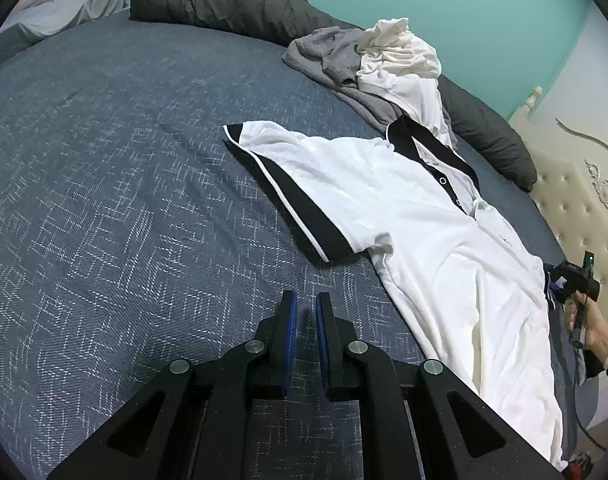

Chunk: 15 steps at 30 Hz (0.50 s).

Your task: Fold clothes

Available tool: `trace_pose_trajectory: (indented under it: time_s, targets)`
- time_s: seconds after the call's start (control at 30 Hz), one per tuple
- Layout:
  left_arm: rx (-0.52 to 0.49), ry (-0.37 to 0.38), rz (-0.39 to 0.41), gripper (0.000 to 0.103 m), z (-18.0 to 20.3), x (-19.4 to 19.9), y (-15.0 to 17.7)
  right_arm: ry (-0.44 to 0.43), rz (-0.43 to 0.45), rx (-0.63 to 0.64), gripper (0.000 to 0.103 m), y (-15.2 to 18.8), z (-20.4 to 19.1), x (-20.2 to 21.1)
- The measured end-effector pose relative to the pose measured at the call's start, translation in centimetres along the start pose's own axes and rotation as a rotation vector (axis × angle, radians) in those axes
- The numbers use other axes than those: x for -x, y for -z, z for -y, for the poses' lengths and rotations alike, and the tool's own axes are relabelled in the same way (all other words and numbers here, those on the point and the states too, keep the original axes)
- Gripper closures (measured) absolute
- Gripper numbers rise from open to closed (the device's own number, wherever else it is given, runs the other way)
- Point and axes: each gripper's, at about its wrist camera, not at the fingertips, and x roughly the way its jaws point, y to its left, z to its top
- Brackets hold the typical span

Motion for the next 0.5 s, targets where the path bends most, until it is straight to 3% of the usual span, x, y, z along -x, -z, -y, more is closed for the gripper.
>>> trace_pose_trajectory:
  time_s: [0.07, 0.13, 0.2, 0.3, 0.5]
  targets:
    - [-0.002, 0.0, -0.004, 0.093, 0.0, -0.1, 0.0, 0.002, 0.004, -0.004, 0.061, -0.2, -0.3, -0.7]
    - [-0.005, 0.0, -0.007, 0.093, 0.1, -0.2, 0.0, 0.003, 0.01, 0.002, 0.087, -0.3, -0.2, -0.8]
    - [-0.008, 0.001, -0.008, 0.093, 0.1, -0.3, 0.1, 0.043, 0.022, 0.05, 0.099, -0.5, -0.7, -0.8]
    - [-0.014, 0.002, -0.01, 0.093, 0.3, -0.3, 0.1, 0.057, 0.177, 0.203, 0.101, -0.6, -2.8, 1.8]
    - [-0.025, 0.001, -0.019, 0.093, 0.5, -0.8, 0.2, 0.166, 0.235, 0.319, 0.101, -1.4, -3.7, 2.5]
